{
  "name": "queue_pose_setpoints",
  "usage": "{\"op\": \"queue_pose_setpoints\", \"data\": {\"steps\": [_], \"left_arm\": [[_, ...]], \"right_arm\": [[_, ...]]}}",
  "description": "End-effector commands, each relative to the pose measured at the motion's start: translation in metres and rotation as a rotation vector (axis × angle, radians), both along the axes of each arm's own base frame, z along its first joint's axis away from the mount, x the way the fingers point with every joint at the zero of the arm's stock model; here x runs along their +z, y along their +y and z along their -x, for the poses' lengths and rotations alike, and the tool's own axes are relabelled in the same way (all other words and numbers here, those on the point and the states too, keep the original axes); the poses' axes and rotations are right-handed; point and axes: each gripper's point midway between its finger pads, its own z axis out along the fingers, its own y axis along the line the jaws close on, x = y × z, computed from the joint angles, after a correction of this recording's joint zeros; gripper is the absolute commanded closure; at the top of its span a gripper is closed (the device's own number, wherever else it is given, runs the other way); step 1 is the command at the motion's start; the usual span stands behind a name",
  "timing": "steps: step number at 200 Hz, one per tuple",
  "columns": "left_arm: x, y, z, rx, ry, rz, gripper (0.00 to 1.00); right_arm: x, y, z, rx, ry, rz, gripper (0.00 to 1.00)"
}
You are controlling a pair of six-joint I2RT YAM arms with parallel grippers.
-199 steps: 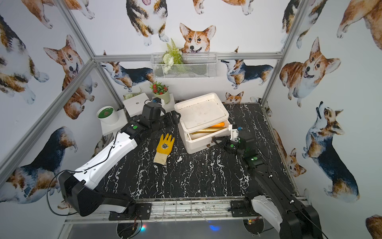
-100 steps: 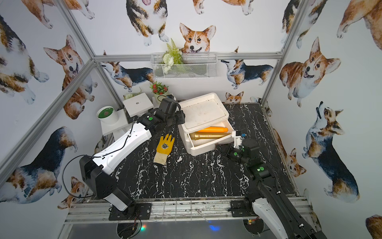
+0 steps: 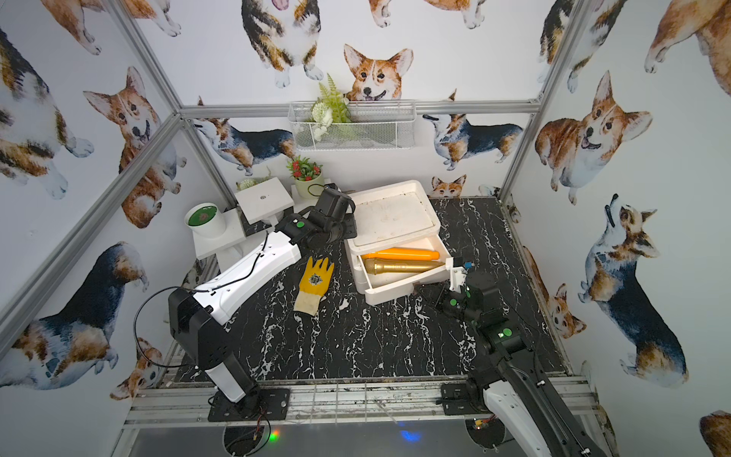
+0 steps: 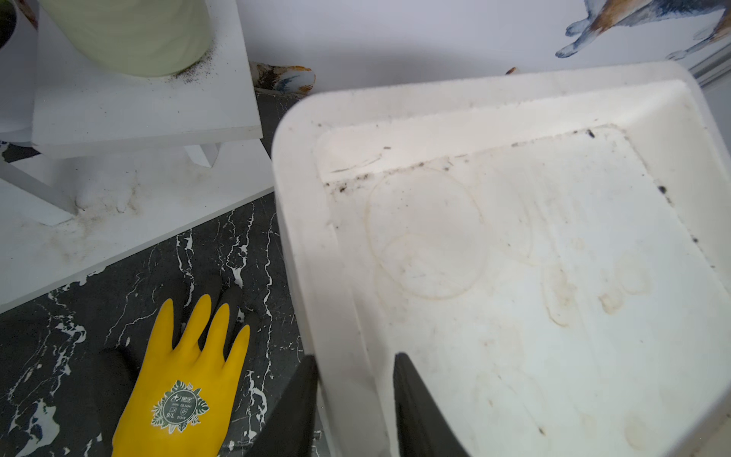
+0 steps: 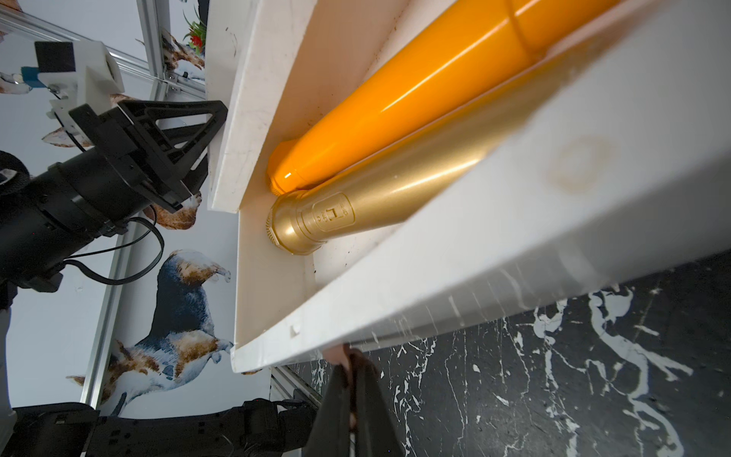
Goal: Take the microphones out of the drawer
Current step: Open the drawer in the storage box.
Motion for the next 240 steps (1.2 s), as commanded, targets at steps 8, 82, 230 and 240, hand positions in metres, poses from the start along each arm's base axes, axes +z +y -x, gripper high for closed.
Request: {"op": "queue_pose_setpoints", "data": {"steps": [8, 82, 230, 240], "left_arm": [[-0.005, 0.001, -0.002, -0.016, 0.007, -0.041, 0.73], [-0.013, -0.004, -0.014, 0.029, 0.016, -0.036, 0.88], [-0.009, -0.011, -0.02, 0.011, -0.003, -0.024, 0.95], [-0.01, -0.011, -0.02, 0.011, 0.001, -0.025, 1.0]], "right_arm": [[-0.01, -0.002, 0.005, -0.003, 0.052, 0.021, 1.0], [-0.009, -0.001, 0.019, -0.018, 0.088, -0.047, 1.0], [0.051, -0.015, 0.023, 0.066, -0.065, 0.256, 0.51], [0.06, -0.011, 0.019, 0.104, -0.08, 0.278, 0.52]]}}
